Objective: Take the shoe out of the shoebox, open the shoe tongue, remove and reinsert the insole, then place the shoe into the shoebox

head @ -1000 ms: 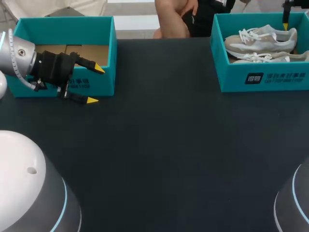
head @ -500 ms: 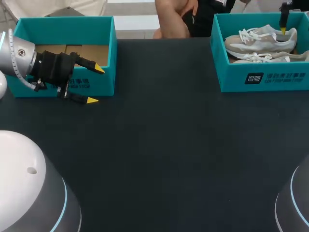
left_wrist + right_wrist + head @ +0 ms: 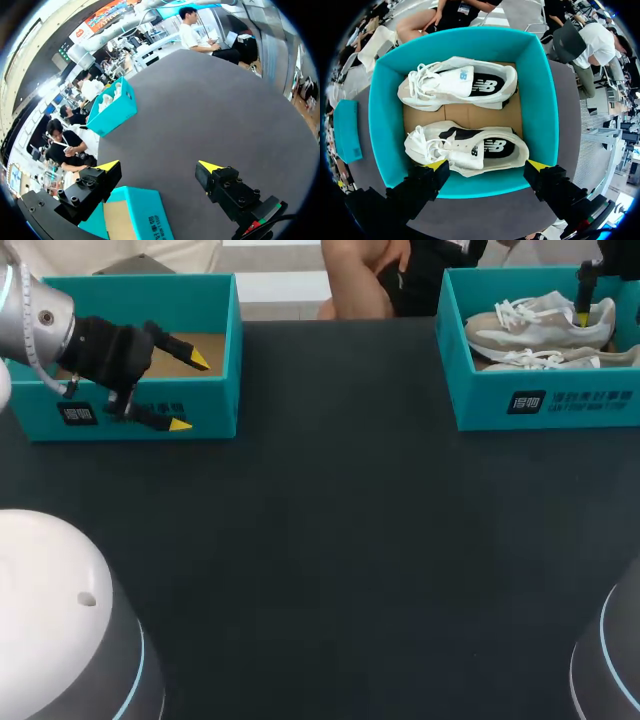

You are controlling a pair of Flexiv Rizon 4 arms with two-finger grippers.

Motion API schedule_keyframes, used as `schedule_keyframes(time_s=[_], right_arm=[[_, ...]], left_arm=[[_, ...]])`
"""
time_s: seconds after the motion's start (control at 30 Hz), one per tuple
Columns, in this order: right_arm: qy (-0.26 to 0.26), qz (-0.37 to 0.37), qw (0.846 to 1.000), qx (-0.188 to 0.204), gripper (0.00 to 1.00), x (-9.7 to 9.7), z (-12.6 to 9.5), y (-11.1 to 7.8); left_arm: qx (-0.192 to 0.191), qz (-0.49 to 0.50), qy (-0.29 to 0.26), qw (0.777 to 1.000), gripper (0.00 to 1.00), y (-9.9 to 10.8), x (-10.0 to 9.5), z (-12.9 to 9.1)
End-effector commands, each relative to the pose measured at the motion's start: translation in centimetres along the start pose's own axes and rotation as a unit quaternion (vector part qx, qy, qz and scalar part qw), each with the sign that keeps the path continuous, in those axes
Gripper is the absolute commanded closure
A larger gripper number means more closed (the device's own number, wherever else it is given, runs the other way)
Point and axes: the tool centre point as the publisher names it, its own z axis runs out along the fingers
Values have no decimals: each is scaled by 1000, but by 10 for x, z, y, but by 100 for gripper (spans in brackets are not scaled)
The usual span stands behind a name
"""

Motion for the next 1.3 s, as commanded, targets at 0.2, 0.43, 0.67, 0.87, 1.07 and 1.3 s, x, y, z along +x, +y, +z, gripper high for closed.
schedule_keyframes(time_s=[0.2,0.43,0.67,0.87,1.07,1.3], right_arm=[[8,-3,998,-54,0,17,-10,-52],[18,-5,998,-62,0,21,-13,-81],[14,-1,997,-72,0,16,-22,-90],[14,-1,997,-72,0,16,-22,-90],[14,-1,997,-72,0,16,-22,-90],[17,-7,998,-68,0,16,-23,-92]], left_arm=[[-132,-327,-39,935,0,-16,-45,-8],[-204,-565,-155,784,0,9,-72,-18],[-210,-595,-213,746,0,14,-70,-23],[-210,-595,-213,746,0,14,-70,-23],[-210,-595,-213,746,0,14,-70,-23],[-254,-643,-205,693,0,13,-66,-34]])
